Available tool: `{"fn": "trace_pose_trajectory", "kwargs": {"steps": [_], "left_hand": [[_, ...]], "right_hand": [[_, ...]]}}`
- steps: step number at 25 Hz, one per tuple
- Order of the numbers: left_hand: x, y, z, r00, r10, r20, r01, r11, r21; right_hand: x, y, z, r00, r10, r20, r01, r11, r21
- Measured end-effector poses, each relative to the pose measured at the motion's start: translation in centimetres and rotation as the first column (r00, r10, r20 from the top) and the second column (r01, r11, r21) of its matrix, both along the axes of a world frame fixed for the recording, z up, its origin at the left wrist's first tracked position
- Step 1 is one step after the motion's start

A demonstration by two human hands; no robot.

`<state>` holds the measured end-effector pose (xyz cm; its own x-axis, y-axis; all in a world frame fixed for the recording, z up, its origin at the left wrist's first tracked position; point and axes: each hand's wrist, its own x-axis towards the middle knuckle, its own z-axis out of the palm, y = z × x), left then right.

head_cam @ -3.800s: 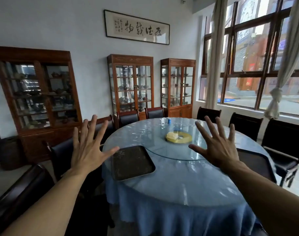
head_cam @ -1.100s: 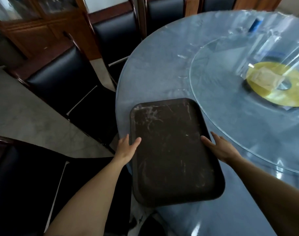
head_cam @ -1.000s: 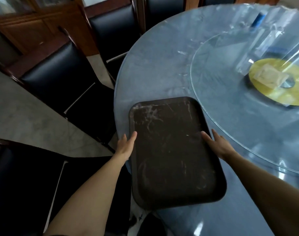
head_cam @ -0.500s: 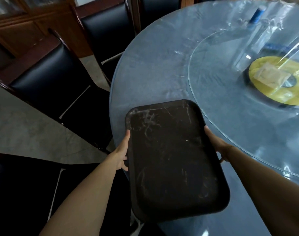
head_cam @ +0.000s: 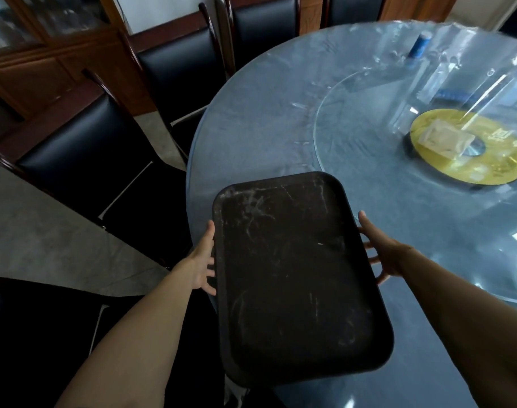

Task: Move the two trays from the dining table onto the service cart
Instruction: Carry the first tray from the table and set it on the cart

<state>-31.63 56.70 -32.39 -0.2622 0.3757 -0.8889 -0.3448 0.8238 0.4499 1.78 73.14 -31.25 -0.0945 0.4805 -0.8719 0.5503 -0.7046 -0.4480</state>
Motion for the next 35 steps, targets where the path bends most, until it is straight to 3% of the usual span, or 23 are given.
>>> {"fn": "trace_pose_trajectory", "kwargs": {"steps": [8, 16, 23, 28, 35], "left_hand": [[3.6, 1.2, 6.9, 0.978, -0.185, -0.097, 0.19, 0.98, 0.051], [13.1, 4.2, 11.5, 0.886, -0.43, -0.172, 0.452, 0.884, 0.119], [26.5, 4.8, 13.6, 0.753, -0.631, -0.184, 0.656, 0.74, 0.146], [37.0, 3.0, 14.7, 0.611, -0.763, -0.212, 0.792, 0.589, 0.162], [52.0, -1.6, 15.7, 0.372, -0.902, -0.217, 0.921, 0.329, 0.211]], "right_hand": [[4.9, -2.4, 5.2, 0.992, -0.102, -0.076, 0.108, 0.992, 0.072], [17.3, -7.4, 10.2, 0.942, -0.308, -0.135, 0.325, 0.937, 0.129], [31.7, -16.9, 12.8, 0.86, -0.478, -0.179, 0.505, 0.847, 0.165], [40.8, -25.8, 14.6, 0.784, -0.597, -0.169, 0.62, 0.76, 0.196], [51.7, -40.4, 15.3, 0.58, -0.792, -0.189, 0.811, 0.541, 0.222]]}}
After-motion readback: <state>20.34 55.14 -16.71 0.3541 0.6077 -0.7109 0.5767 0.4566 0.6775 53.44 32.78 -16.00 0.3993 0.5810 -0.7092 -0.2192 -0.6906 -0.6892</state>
